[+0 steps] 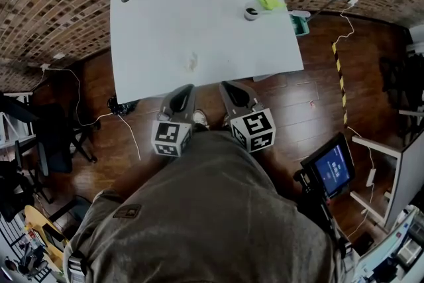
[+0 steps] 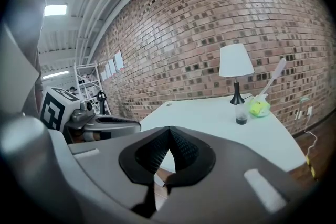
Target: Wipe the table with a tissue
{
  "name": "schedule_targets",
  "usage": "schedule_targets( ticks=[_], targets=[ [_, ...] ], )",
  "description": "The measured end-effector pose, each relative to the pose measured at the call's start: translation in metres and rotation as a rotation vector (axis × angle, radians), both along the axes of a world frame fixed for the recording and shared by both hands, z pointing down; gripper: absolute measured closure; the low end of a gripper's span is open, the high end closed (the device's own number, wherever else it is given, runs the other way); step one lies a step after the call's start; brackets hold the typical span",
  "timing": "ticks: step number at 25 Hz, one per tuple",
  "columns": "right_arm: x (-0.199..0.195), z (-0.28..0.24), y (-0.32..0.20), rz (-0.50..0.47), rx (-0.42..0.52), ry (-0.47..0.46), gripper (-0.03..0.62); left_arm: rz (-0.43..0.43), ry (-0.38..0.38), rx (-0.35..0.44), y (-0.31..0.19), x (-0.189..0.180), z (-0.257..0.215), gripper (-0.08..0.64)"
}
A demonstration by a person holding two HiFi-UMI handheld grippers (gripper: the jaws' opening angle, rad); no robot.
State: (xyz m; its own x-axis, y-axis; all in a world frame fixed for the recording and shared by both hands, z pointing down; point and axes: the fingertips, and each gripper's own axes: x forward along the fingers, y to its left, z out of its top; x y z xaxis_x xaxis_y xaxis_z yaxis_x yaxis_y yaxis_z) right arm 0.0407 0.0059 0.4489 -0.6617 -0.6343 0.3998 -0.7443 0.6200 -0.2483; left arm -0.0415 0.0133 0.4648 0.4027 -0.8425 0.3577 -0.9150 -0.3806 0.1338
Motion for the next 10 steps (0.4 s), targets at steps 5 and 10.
schedule_targets(
  ticks=[5, 10],
  targets=[
    [-0.004, -0.0016, 0.0017, 0.008, 0.007, 0.007, 0.583, 0.006, 0.013, 0.001, -0.0001, -0.0034, -0.0004, 0.558],
    [-0.0089, -0.0019, 0.005, 0.012, 0.012, 0.012, 0.583, 0.006, 0.024, 0.003, 0.0013, -0.0086, -0.0002, 0.558]
  ],
)
